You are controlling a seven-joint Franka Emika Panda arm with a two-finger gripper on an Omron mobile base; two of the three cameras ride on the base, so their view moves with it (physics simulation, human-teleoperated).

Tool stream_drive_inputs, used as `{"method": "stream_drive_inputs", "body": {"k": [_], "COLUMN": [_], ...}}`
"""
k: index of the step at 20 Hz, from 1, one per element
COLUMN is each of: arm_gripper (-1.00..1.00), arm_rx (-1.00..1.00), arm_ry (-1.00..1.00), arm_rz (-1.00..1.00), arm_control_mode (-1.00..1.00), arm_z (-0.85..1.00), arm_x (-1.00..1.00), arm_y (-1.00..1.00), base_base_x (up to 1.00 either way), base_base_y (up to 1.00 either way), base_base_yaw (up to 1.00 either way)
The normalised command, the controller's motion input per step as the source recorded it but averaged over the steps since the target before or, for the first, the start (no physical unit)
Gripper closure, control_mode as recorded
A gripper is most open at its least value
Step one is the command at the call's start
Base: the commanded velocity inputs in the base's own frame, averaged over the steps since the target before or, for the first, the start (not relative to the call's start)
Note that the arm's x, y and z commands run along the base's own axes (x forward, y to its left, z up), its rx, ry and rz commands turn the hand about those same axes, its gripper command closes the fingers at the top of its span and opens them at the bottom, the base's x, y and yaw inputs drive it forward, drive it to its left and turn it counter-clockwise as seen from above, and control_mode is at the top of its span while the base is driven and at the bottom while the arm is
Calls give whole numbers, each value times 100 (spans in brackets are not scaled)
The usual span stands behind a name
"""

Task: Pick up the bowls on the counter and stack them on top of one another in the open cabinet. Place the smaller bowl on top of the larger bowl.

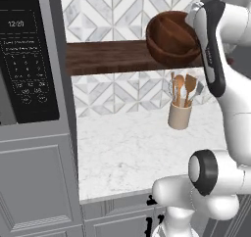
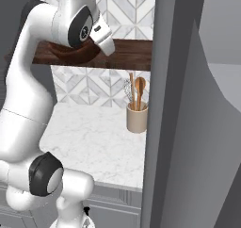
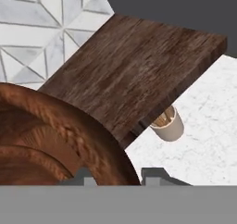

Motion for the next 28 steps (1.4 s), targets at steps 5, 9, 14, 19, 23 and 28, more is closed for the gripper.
{"method": "stream_drive_inputs", "body": {"k": [5,9,14,19,23,28], "arm_gripper": [100,100,-100,-100,-100,-100], "arm_rx": [-2,0,-2,-1,0,0], "arm_ry": [0,0,-2,-9,-32,-37], "arm_rz": [-24,-25,-17,0,0,-2], "arm_control_mode": [-100,-100,-100,-100,-100,-100], "arm_z": [-29,-44,-22,0,0,-76], "arm_x": [97,100,79,-20,-96,-100], "arm_y": [0,0,0,0,1,15], "base_base_x": [0,0,0,0,0,0], "base_base_y": [0,0,0,0,0,0], "base_base_yaw": [0,0,0,0,0,0]}}
